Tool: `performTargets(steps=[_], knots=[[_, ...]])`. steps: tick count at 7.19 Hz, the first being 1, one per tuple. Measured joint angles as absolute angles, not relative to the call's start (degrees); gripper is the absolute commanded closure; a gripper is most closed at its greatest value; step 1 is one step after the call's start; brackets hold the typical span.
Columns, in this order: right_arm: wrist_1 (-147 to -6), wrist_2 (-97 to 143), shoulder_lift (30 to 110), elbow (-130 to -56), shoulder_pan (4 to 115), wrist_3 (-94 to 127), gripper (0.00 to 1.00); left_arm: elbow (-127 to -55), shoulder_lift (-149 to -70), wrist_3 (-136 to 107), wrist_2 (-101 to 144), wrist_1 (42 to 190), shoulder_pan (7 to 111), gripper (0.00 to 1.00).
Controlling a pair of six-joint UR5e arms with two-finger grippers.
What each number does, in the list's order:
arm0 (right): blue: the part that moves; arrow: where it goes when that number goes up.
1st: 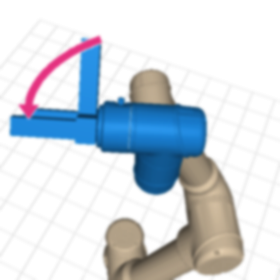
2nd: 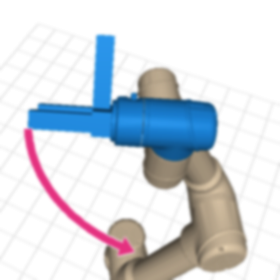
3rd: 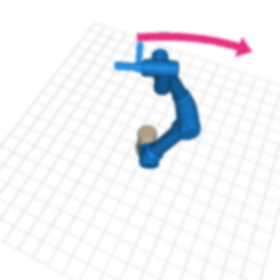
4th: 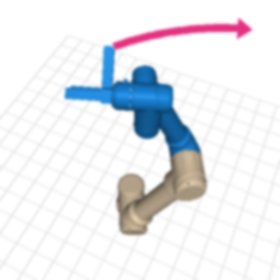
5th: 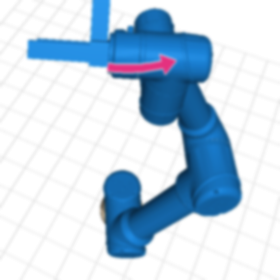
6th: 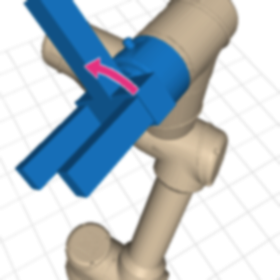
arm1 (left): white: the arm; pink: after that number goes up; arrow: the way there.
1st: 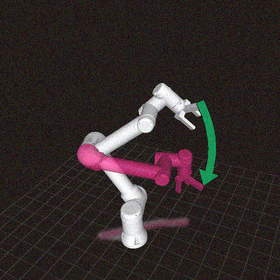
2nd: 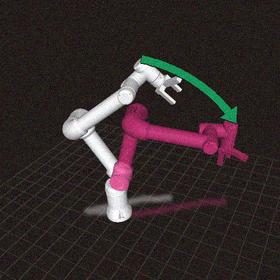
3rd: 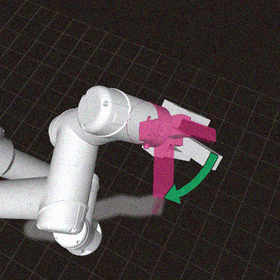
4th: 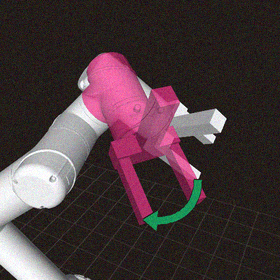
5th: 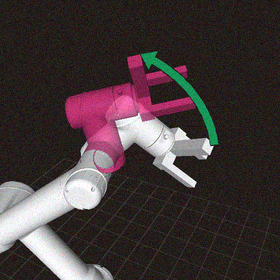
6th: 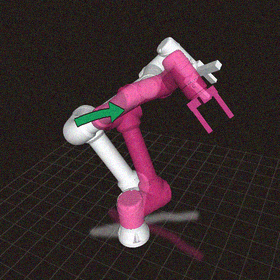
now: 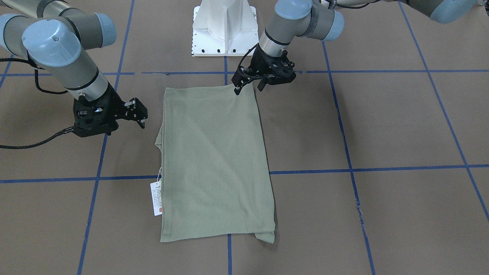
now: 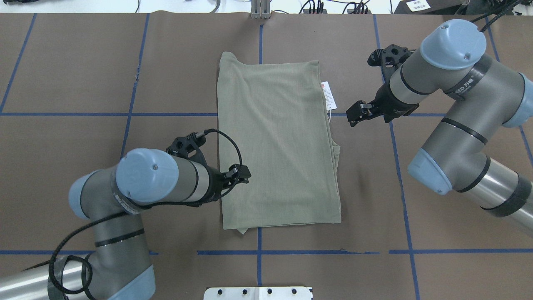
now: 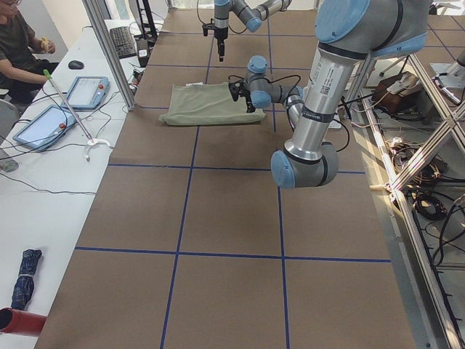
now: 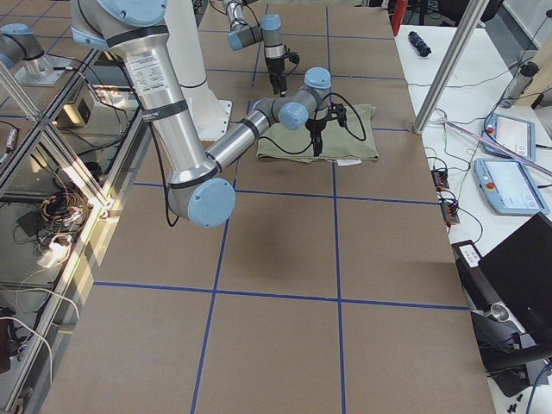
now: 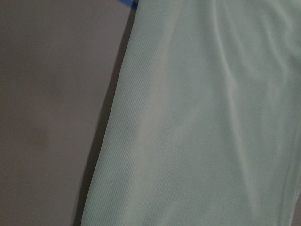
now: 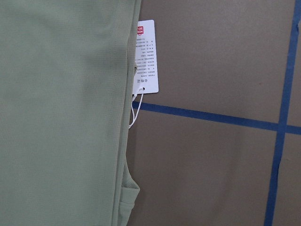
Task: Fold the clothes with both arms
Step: 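Lower the left gripper onto the shirt corner nearest the robot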
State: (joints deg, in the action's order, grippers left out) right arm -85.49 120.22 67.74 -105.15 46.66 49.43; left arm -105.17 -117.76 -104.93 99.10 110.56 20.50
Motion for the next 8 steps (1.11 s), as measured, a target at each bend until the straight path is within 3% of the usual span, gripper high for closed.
performTargets(steps=[4,8], knots=[[-85.26,120.24,67.98,-105.34,46.03,51.55,0.00,-104.16,-117.89,-109.31,96.46,105.82,14.20,0.04],[-85.25,120.21,67.87,-105.02,45.88,51.59,0.00,-102.36,-118.94,-109.34,95.18,105.65,14.19,0.24]])
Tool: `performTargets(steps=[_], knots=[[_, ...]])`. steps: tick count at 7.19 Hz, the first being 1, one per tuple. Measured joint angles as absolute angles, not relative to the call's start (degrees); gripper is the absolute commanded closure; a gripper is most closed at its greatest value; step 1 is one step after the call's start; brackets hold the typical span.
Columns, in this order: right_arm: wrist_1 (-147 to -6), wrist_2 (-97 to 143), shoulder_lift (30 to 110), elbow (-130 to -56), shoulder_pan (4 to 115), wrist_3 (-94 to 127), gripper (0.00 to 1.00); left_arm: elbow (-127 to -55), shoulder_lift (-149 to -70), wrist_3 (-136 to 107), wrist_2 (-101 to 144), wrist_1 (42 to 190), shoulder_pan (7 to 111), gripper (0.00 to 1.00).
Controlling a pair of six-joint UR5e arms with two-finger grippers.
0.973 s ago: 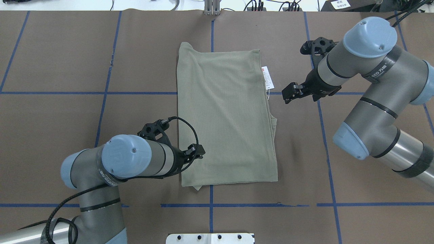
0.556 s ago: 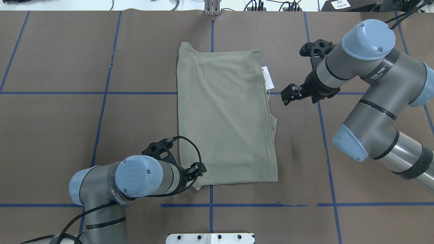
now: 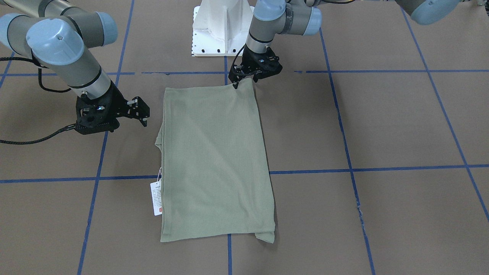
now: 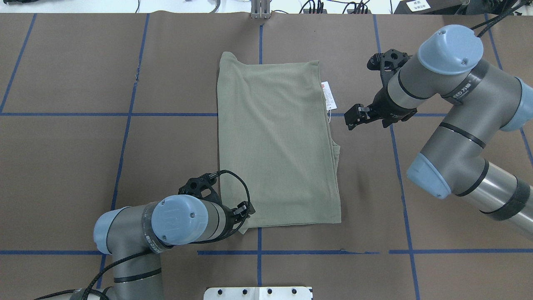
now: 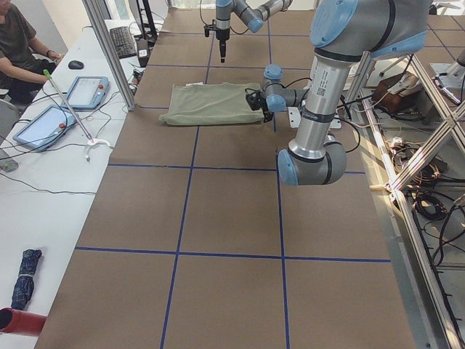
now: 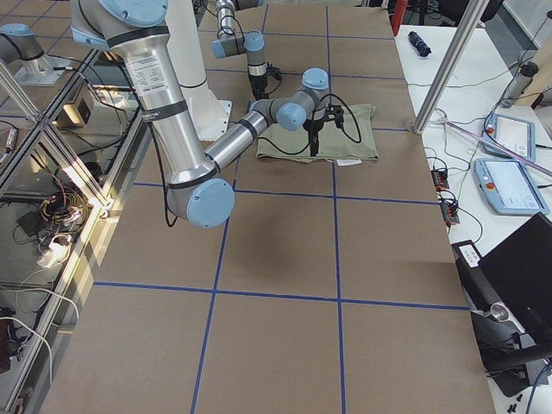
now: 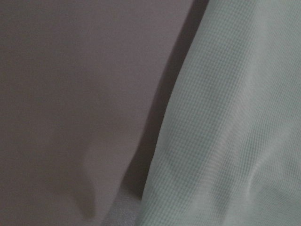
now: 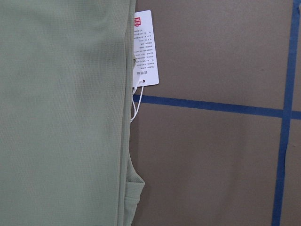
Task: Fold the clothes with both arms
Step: 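Lower the left gripper onto the shirt corner nearest the robot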
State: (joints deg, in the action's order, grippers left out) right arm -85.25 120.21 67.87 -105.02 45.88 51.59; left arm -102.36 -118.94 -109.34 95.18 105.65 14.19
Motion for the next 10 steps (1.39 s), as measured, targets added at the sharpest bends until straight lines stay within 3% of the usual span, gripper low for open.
performTargets(steps=[2,3,7,10], knots=[[-85.25,120.10,67.88,-104.91,45.76,51.55,0.00,-102.11,-118.99,-109.24,95.09,105.72,15.12,0.24],[-85.26,120.03,67.87,-104.85,45.65,51.57,0.00,-101.99,-119.00,-109.12,95.04,105.78,15.37,0.33],[-85.25,119.89,67.84,-104.63,45.33,51.51,0.00,-101.81,-119.09,-108.86,95.09,105.90,15.55,1.00],[-85.23,119.85,67.81,-104.64,44.91,52.12,0.00,-102.47,-118.93,-108.31,95.39,105.66,15.52,1.00]])
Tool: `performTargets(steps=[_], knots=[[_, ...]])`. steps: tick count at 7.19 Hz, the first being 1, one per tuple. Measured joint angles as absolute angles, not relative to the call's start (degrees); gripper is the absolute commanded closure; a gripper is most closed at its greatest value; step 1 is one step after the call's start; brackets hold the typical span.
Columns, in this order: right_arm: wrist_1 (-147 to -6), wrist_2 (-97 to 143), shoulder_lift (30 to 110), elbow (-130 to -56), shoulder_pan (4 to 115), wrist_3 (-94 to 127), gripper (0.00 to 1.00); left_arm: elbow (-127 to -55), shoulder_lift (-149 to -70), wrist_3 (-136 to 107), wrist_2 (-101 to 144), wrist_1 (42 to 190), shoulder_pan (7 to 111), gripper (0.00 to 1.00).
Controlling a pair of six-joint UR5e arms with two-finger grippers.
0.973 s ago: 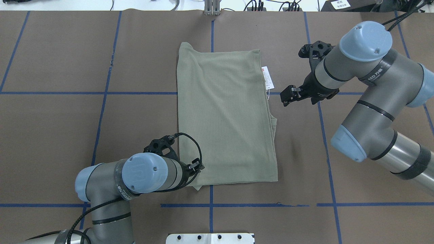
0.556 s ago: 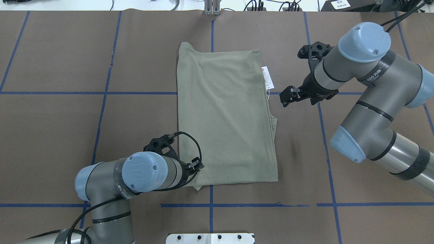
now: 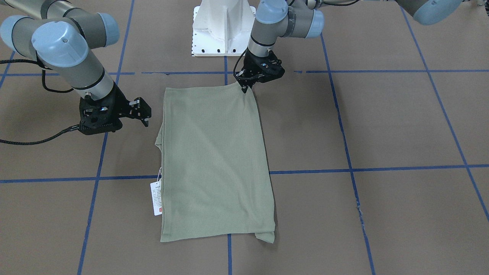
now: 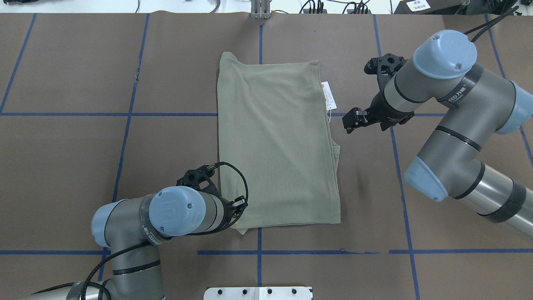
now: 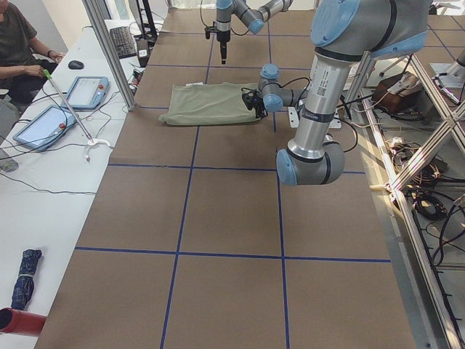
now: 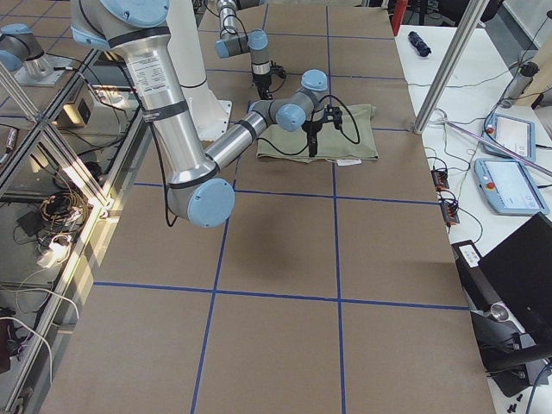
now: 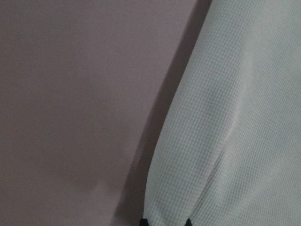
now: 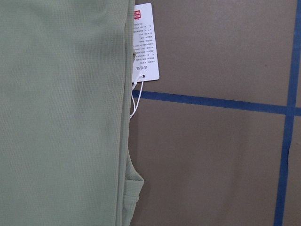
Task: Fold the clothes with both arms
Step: 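Lower the left gripper onto the shirt corner nearest the robot, then move the right gripper to the other near corner beside the left gripper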
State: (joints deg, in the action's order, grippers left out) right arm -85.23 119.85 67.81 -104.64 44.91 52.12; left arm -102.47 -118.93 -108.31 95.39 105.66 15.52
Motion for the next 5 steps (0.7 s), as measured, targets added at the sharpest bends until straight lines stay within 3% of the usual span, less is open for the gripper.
performTargets(steps=[5], knots=[[-85.03,116.90,68.13,-109.30,33.28,82.01,0.00,-104.05,-119.06,-107.29,95.87,104.69,15.43,1.00]])
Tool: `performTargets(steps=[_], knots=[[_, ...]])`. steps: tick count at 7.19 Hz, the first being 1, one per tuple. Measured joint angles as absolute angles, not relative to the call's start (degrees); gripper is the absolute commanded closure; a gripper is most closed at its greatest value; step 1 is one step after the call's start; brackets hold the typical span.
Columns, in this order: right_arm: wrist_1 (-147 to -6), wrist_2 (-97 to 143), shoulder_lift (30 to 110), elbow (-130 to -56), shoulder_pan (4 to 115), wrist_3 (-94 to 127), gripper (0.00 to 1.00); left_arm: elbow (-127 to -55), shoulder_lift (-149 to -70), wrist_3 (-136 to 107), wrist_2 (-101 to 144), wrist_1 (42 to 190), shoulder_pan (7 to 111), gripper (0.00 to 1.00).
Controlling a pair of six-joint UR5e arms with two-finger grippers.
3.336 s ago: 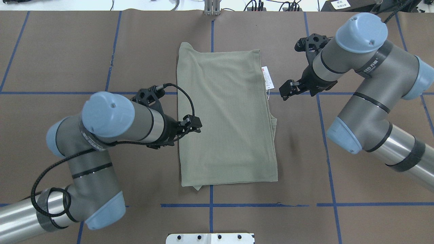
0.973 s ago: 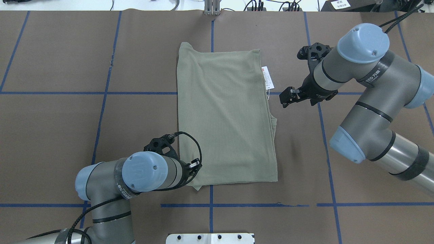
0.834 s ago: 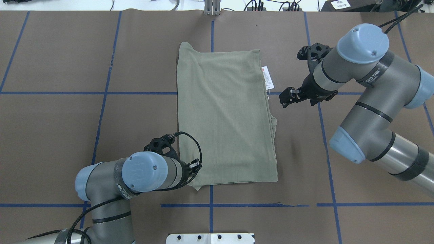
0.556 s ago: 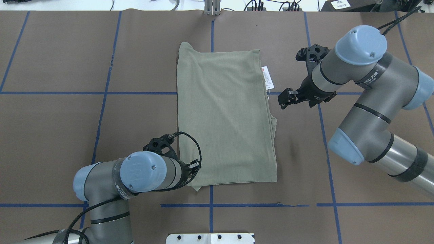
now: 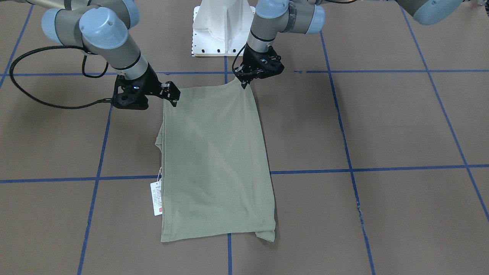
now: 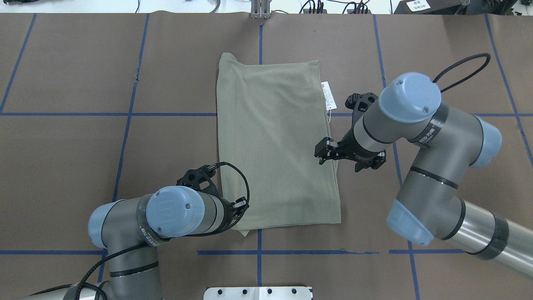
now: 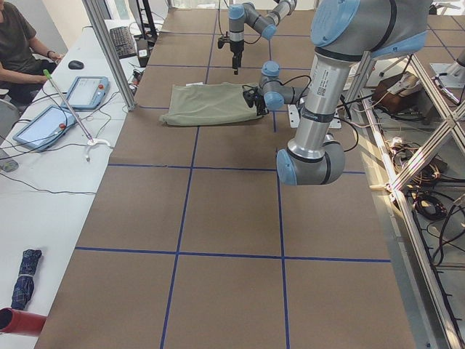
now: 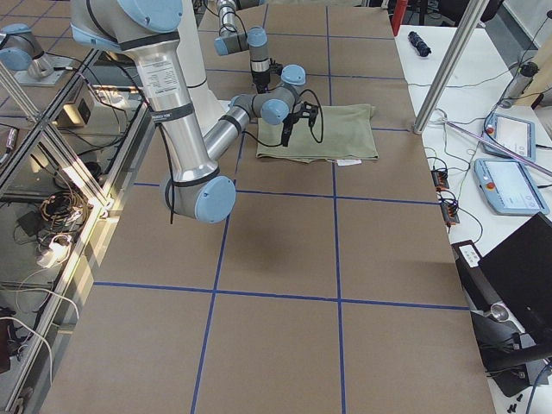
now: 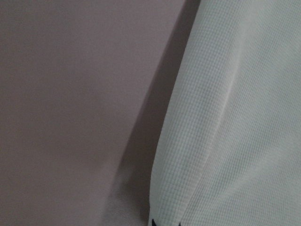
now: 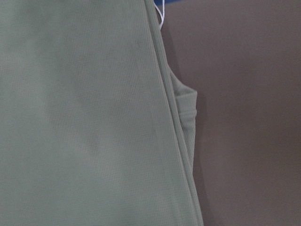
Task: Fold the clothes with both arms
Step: 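Move the right gripper to the other near corner beside the left gripper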
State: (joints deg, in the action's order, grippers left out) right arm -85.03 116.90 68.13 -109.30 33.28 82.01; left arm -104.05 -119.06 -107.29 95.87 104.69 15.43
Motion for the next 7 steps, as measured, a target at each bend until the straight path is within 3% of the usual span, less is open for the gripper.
performTargets(steps=[3,7], knots=[[-85.00,103.52,72.64,-113.41,22.60,104.25,0.00,-104.45,-119.11,-106.39,95.96,104.79,15.47,1.00],[-85.08,98.39,73.48,-112.52,18.79,109.69,0.00,-104.50,-119.20,-105.67,95.97,105.14,15.47,1.00]])
